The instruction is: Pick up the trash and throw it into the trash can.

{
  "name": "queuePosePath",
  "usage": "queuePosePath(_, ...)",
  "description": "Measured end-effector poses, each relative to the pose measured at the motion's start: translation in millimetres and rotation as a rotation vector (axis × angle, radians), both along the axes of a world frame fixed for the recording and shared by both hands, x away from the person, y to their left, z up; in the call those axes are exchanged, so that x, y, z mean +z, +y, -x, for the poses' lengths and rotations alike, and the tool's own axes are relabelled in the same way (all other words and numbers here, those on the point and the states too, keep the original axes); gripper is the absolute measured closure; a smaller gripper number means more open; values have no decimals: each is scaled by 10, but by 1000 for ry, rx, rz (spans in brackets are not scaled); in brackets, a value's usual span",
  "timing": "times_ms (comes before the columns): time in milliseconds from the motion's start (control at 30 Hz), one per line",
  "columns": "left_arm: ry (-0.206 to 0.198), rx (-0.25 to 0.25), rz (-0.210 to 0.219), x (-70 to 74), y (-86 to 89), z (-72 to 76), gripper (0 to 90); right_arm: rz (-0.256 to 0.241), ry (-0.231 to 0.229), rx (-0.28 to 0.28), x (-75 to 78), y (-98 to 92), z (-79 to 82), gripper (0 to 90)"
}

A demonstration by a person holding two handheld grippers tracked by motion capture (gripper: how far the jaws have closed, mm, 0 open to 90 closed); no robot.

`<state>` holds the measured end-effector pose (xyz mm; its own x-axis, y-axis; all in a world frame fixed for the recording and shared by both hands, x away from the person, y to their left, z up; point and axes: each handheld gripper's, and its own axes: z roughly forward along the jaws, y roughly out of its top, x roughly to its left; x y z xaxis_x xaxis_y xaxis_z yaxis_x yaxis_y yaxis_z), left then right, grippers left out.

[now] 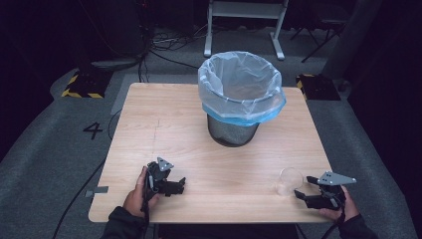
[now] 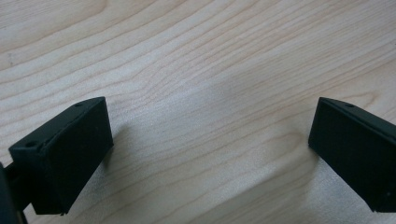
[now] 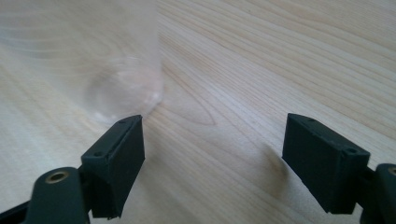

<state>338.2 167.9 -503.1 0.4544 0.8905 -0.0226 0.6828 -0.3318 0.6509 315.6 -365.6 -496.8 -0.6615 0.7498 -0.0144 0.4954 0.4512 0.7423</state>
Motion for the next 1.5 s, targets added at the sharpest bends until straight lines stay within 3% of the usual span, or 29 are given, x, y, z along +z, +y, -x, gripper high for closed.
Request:
queuePosePath(367, 1, -17, -2, 1, 15, -30, 0, -10, -90, 44, 350, 105, 237, 210)
queuePosePath(433, 1, -17, -2, 1, 15, -30, 0, -33, -109, 58, 436, 157, 300, 213)
queuePosePath(767, 1, -17, -2, 1, 14, -29, 0, -8, -128, 75, 553, 248, 372, 219)
queuePosePath(1333, 2, -13, 1, 0, 11, -26, 0, -28, -183, 87, 731, 314, 447, 222)
queuePosePath(1433, 2, -13, 1, -1, 11, -26, 0, -67, -189, 97, 777, 309, 456, 228)
queuePosePath(1500, 4, -13, 3, -1, 10, -25, 0, -55, -197, 100, 797, 315, 458, 229)
